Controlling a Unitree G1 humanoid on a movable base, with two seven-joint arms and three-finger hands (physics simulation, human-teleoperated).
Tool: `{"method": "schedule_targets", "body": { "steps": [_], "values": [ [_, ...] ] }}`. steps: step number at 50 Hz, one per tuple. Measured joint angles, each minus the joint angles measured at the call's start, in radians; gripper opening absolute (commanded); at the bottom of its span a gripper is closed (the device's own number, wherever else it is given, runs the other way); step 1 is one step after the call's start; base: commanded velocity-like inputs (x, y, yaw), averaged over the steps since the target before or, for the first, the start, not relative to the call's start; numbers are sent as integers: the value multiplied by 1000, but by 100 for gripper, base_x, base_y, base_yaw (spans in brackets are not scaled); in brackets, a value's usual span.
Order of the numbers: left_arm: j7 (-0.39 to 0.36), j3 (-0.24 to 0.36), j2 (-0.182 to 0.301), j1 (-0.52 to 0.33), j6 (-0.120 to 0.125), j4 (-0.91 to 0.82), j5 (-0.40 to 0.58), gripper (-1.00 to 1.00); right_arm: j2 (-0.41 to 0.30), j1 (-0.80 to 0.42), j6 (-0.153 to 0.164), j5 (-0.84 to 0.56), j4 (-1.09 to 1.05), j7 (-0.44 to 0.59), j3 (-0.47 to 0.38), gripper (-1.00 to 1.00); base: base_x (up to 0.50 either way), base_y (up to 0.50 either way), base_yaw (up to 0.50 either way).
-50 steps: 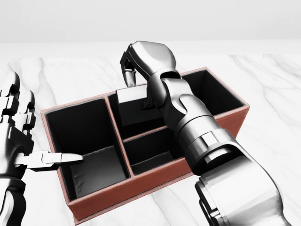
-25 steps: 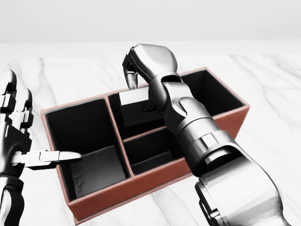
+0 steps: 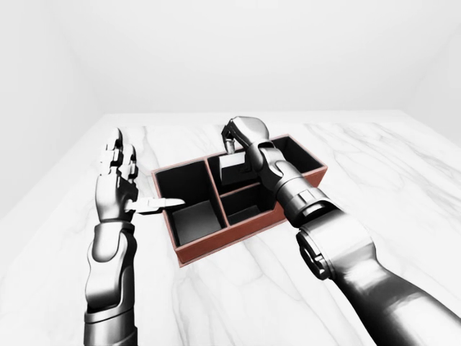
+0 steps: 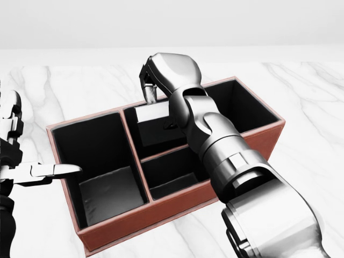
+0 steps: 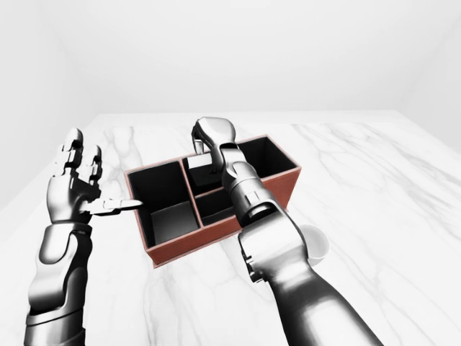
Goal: Pick up the book and place it in the front compartment of the caddy.
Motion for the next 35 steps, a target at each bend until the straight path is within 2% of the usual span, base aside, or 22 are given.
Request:
{"method": "schedule_targets", "body": {
  "steps": [35],
  "values": [
    [12, 39, 38, -34, 0, 17, -40, 100, 14, -17, 0, -12, 8, -8, 0, -100, 0, 0, 0]
  ]
}}
